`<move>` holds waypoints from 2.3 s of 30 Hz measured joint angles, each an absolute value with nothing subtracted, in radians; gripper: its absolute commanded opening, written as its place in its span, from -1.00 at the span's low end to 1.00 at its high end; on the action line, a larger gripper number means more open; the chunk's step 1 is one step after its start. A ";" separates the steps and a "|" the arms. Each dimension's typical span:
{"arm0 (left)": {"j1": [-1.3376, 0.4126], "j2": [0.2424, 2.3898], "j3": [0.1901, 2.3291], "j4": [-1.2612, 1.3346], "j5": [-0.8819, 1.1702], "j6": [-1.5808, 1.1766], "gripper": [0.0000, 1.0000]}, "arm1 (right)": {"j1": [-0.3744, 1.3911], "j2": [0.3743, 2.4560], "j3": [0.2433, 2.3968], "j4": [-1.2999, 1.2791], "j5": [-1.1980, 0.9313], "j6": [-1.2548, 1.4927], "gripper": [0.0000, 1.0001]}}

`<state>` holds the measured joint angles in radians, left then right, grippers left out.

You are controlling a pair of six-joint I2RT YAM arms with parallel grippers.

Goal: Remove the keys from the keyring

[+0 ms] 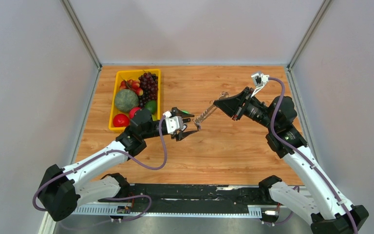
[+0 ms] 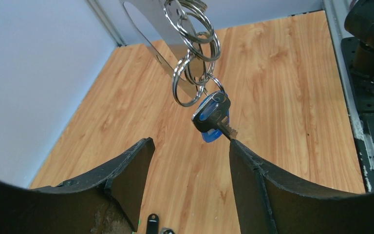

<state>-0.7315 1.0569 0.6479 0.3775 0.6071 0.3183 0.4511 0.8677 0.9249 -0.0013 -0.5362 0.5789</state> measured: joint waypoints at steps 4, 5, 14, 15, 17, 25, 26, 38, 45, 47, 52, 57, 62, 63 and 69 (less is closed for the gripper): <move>-0.731 1.060 0.648 0.375 0.645 0.319 0.35 | 0.455 0.868 0.925 -0.001 -0.536 0.579 -1.00; -0.731 1.061 0.648 0.371 0.655 0.319 0.35 | 0.456 0.868 0.925 -0.001 -0.535 0.579 -1.00; -0.731 1.063 0.648 0.368 0.695 0.315 0.37 | 0.466 0.868 0.925 0.002 -0.533 0.579 -1.00; -0.731 1.063 0.648 0.368 0.703 0.312 0.40 | 0.467 0.868 0.925 0.003 -0.533 0.579 -1.00; -0.731 1.063 0.648 0.368 0.718 0.307 0.43 | 0.469 0.868 0.925 0.005 -0.533 0.579 -1.00; -0.733 1.070 0.650 0.373 0.756 0.284 0.48 | 0.474 0.870 0.925 0.006 -0.529 0.579 -1.00; -0.733 1.072 0.650 0.378 0.757 0.278 0.49 | 0.476 0.870 0.925 0.006 -0.527 0.579 -1.00; -0.748 1.123 0.650 0.471 0.745 0.139 0.44 | 0.510 0.883 0.923 0.043 -0.489 0.579 -1.00; -0.768 1.138 0.651 0.533 0.732 0.060 0.42 | 0.546 0.896 0.915 0.054 -0.439 0.579 -1.00; -0.775 1.142 0.653 0.540 0.731 0.049 0.40 | 0.555 0.900 0.914 0.060 -0.425 0.578 -1.00; -0.788 1.148 0.660 0.551 0.732 0.025 -0.12 | 0.571 0.906 0.913 0.073 -0.400 0.578 -1.00; -0.791 1.148 0.671 0.550 0.731 0.012 -0.75 | 0.588 0.914 0.913 0.079 -0.379 0.575 -1.00; -0.791 1.148 0.678 0.543 0.725 0.022 -1.00 | 0.593 0.913 0.913 0.080 -0.346 0.566 -1.00; -0.791 1.148 0.678 0.537 0.720 0.028 -1.00 | 0.593 0.910 0.910 0.080 -0.330 0.563 -1.00; -0.791 1.146 0.701 0.447 0.671 0.093 -1.00 | 0.593 0.864 0.876 0.068 -0.221 0.548 -0.64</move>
<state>-0.7906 1.1458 0.7010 0.4469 0.6708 0.0925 0.5934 0.8639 0.8761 0.0677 -0.2214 0.5480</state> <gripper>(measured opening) 0.019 0.016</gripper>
